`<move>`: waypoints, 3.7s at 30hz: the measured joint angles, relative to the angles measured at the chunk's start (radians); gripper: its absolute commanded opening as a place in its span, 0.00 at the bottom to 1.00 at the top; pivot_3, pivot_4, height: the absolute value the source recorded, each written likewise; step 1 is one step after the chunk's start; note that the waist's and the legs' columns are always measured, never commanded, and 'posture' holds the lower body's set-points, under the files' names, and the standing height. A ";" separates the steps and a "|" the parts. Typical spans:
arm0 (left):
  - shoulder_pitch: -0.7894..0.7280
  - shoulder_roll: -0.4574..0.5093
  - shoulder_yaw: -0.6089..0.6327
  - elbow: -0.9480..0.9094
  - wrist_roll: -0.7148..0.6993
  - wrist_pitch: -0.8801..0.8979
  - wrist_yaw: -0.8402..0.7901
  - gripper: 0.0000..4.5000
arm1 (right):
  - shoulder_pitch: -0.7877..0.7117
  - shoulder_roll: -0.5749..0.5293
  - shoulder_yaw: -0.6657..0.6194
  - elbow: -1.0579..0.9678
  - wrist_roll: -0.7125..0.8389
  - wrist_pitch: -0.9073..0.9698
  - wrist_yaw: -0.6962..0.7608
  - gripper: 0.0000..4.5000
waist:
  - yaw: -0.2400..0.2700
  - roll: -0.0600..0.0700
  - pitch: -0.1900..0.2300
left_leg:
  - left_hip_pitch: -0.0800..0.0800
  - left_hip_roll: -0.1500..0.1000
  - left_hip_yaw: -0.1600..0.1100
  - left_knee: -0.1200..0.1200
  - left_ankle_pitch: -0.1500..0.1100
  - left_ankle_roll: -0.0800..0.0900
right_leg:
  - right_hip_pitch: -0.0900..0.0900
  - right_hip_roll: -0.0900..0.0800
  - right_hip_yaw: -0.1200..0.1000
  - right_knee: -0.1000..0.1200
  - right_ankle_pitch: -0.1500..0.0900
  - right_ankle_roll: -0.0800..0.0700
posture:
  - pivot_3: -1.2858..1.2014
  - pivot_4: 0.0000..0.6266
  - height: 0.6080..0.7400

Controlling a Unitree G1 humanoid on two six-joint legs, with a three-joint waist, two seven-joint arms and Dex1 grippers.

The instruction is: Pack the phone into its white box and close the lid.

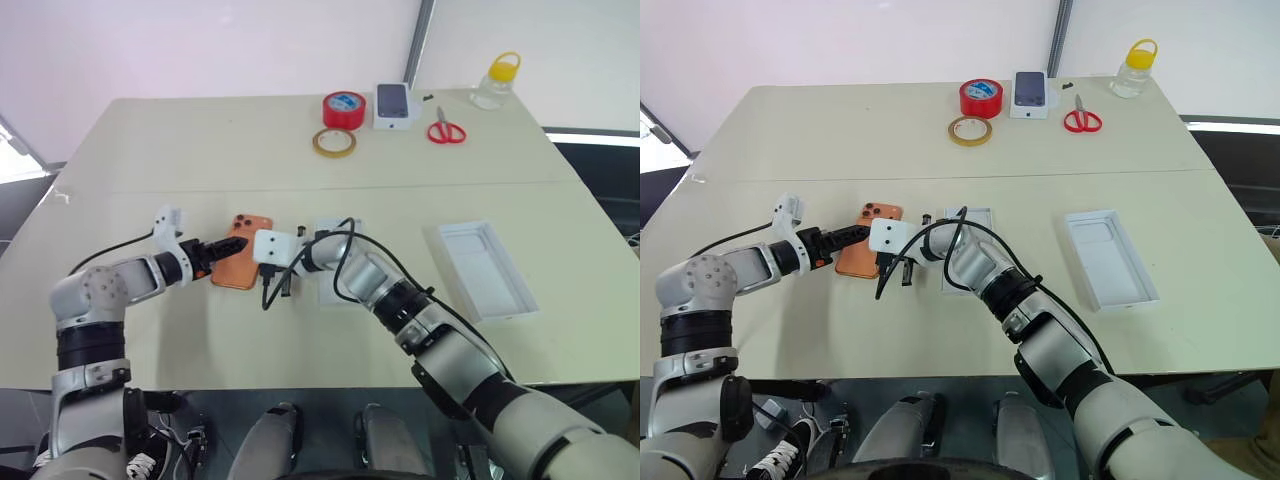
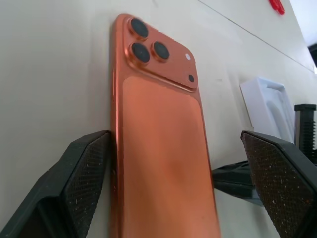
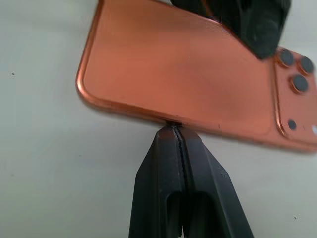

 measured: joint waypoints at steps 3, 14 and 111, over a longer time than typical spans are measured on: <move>-0.001 -0.014 -0.008 -0.004 0.007 0.001 -0.015 0.98 | 0.005 -0.001 -0.002 -0.006 -0.001 0.008 -0.001 0.01 | 0.001 0.000 -0.001 | 0.000 0.000 0.000 0.000 0.000 0.000 | 0.000 0.000 0.000 -0.001 0.000 0.000 | 0.52 0.24 1.00; -0.035 -0.032 -0.014 0.064 0.020 0.000 -0.036 0.70 | 0.019 -0.003 0.001 -0.021 -0.011 0.004 -0.009 0.00 | 0.001 0.000 -0.003 | 0.002 0.000 0.000 -0.001 0.000 0.000 | 0.003 0.000 0.000 -0.001 0.000 0.000 | 0.52 0.24 1.00; 0.103 -0.056 0.186 -0.014 -0.171 0.212 0.006 0.00 | 0.040 -0.008 -0.006 -0.032 -0.008 -0.015 -0.041 0.00 | -0.023 -0.003 -0.001 | 0.015 0.002 -0.001 -0.015 -0.002 0.003 | 0.009 0.001 0.001 -0.004 0.000 -0.001 | 0.52 0.24 1.00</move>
